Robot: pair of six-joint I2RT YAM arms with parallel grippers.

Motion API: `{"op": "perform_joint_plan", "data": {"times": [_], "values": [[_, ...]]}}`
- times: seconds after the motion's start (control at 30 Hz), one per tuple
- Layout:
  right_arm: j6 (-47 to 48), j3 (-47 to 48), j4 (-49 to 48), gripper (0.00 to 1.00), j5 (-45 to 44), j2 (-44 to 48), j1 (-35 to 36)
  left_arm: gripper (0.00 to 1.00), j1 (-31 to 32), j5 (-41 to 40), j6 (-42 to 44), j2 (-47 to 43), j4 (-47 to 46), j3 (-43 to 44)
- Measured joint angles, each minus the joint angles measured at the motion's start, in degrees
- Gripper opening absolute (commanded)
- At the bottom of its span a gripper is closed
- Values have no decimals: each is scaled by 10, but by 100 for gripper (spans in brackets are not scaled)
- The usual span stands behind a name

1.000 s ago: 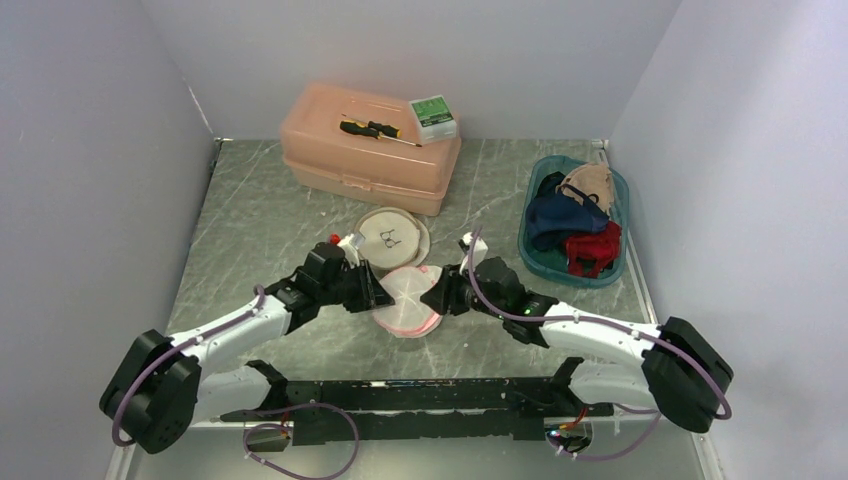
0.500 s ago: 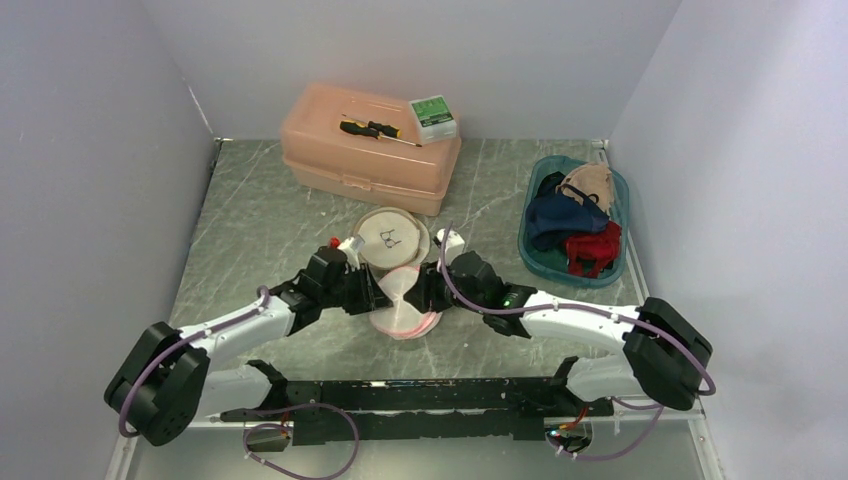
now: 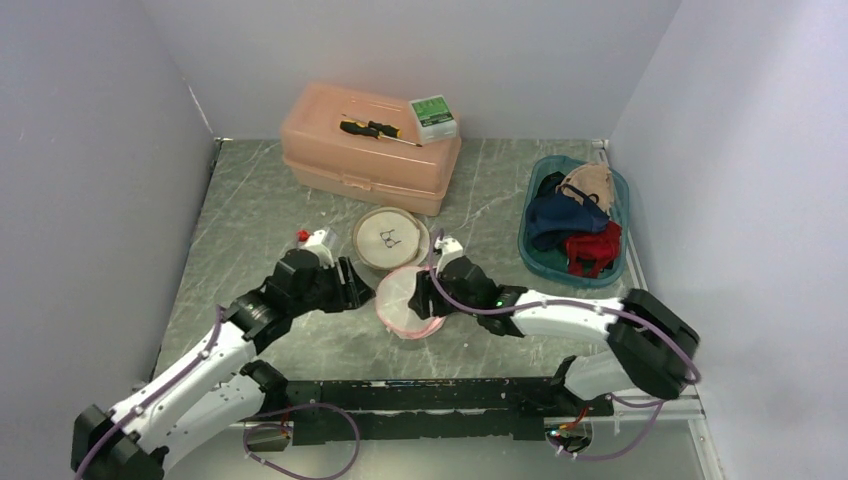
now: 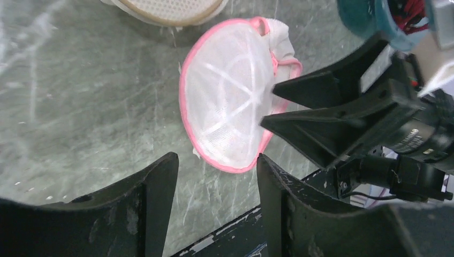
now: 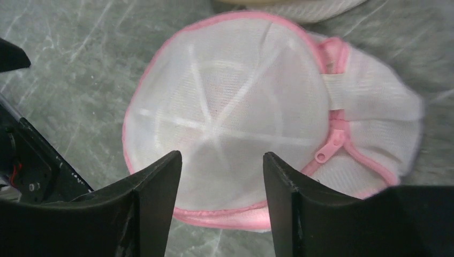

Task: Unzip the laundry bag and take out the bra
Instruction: Reset both arms

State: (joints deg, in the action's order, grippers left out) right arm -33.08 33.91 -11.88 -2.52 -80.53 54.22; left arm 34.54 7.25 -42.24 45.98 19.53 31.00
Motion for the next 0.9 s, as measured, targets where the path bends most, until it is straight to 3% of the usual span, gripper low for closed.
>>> {"op": "perform_joint_plan", "data": {"times": [0.2, 0.4, 0.6, 0.9], "values": [[28, 9, 97, 82, -87, 196, 0, 77, 0, -89, -3, -76, 108, 67], [-11, 55, 224, 85, -295, 360, 0, 85, 0, -207, -34, -89, 217, 156], [-101, 122, 403, 86, -470, 381, 0, 83, 0, -292, -45, -80, 291, 215], [-105, 115, 441, 85, -510, 395, 0, 84, 0, -307, -24, -94, 309, 217]]}}
